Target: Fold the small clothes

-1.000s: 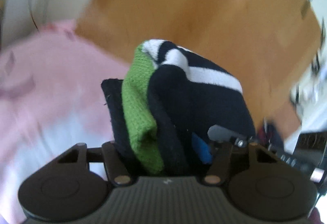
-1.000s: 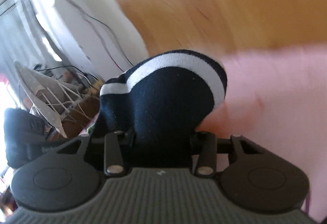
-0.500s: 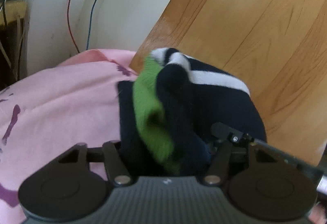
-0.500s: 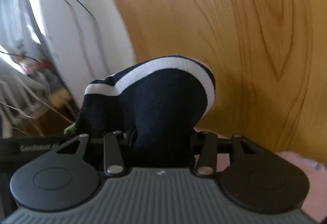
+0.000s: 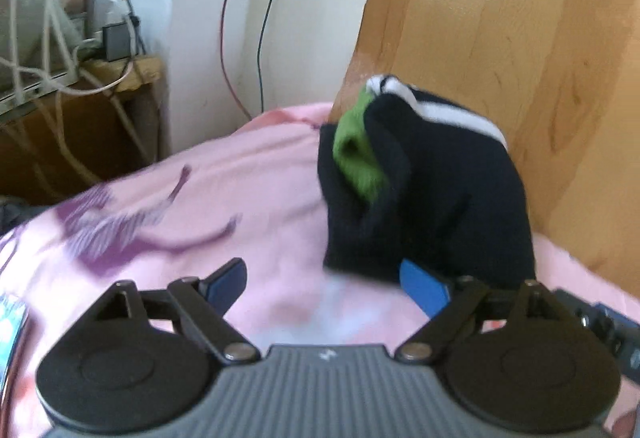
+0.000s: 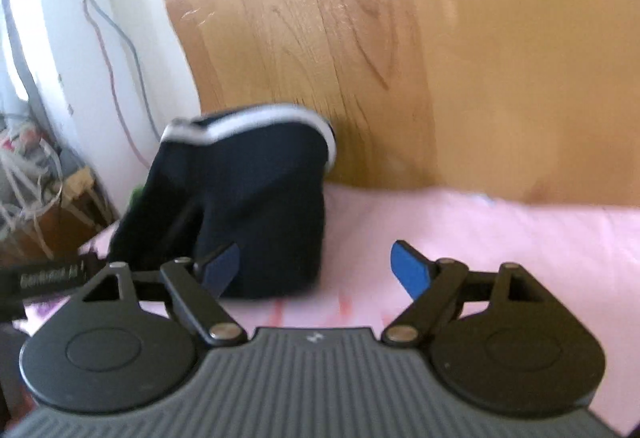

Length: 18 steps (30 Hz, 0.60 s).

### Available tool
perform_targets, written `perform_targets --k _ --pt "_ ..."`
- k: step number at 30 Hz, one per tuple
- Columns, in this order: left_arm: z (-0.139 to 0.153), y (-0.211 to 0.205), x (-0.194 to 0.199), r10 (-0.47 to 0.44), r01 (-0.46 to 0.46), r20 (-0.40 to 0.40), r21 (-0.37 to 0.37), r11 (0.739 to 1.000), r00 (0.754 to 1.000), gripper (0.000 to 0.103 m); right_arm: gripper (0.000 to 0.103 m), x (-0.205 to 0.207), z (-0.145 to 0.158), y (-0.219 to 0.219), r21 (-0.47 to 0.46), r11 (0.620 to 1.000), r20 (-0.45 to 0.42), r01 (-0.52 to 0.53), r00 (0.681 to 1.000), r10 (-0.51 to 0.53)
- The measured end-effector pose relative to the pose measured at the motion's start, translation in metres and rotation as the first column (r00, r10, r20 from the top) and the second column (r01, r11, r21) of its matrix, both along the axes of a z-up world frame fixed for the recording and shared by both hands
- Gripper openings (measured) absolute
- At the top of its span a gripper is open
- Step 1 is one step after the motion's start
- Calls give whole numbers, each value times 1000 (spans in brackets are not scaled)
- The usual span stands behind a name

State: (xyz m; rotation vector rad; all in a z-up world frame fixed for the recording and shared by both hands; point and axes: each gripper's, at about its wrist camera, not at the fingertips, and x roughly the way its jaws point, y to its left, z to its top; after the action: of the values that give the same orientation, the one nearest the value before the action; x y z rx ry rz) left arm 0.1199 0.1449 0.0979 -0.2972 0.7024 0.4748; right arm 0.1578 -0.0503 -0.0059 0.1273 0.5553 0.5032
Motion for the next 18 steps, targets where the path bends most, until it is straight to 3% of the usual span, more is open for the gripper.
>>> perform_targets --k 5,11,18 --pt "-1 -34 -25 -34 35 -31 39 999 999 93 85 -70 -11 -33 4 1000 -30 24 999 -24" --pt "-6 -73 -40 -76 80 -67 62 995 995 94 86 -99 -9 -36 -37 999 3 17 1000 -17" --pt "-11 -106 -49 -88 95 -90 82 992 992 96 87 -114 -16 -60 -22 998 13 64 998 -64"
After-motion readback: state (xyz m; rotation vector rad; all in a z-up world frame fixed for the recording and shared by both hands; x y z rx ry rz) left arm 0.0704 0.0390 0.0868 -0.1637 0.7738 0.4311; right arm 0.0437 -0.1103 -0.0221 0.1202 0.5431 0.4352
